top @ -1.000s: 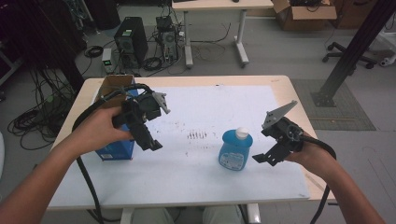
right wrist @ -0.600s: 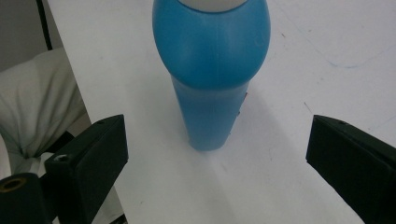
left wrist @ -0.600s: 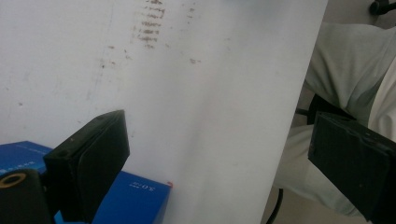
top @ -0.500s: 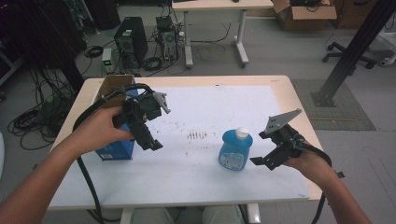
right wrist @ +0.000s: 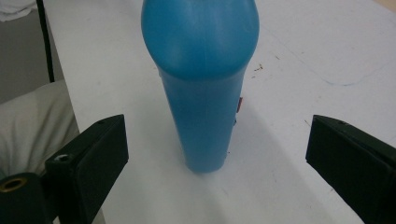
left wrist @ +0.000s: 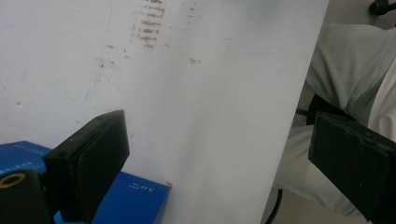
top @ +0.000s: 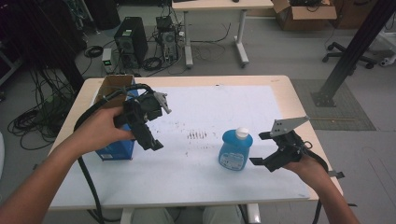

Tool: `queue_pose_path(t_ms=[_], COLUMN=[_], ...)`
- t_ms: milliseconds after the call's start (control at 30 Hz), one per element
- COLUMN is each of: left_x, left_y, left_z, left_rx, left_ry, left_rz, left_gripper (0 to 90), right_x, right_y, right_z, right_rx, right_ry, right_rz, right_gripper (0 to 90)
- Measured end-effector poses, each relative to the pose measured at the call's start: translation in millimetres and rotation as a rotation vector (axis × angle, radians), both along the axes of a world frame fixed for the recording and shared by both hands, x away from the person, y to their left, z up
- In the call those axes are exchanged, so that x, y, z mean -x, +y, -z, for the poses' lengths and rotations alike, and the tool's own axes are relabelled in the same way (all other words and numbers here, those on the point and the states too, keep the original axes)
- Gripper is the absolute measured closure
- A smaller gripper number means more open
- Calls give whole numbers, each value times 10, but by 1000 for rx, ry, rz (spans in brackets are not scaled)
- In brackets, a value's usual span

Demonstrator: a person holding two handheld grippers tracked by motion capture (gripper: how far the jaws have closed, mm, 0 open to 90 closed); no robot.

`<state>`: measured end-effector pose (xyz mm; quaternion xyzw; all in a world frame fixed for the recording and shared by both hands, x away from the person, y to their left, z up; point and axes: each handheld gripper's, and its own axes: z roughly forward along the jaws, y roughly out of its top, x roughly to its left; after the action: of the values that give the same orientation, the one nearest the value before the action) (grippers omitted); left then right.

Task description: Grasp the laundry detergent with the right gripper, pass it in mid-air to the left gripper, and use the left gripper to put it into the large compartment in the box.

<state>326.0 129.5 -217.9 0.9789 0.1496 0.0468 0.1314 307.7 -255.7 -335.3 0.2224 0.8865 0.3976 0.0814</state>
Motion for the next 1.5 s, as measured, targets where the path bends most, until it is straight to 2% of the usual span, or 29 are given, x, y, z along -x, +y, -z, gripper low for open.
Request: queue_pose_path(t_ms=[300, 367, 667, 933, 1500], left_x=[-7, -8, -4, -2, -7], left_y=[-7, -14, -5, 5, 4], left_z=[-1, -1, 12, 15, 43], left_rx=[0, -1, 0, 0, -1], left_ry=[-1, 1, 1, 1, 7], left_rz=[0, -1, -2, -5, -9], left_gripper=[56, 56, 56, 56, 56], right_x=[22, 31, 43, 68, 27], right_y=[-47, -61, -92, -136, -27], right_z=[95, 140, 214, 255, 401], right_rx=[-46, -73, -98, -136, -195], right_ry=[-16, -24, -26, -45, -58], right_rz=[7, 12, 21, 31, 31], right_gripper=[54, 55, 55, 55, 53])
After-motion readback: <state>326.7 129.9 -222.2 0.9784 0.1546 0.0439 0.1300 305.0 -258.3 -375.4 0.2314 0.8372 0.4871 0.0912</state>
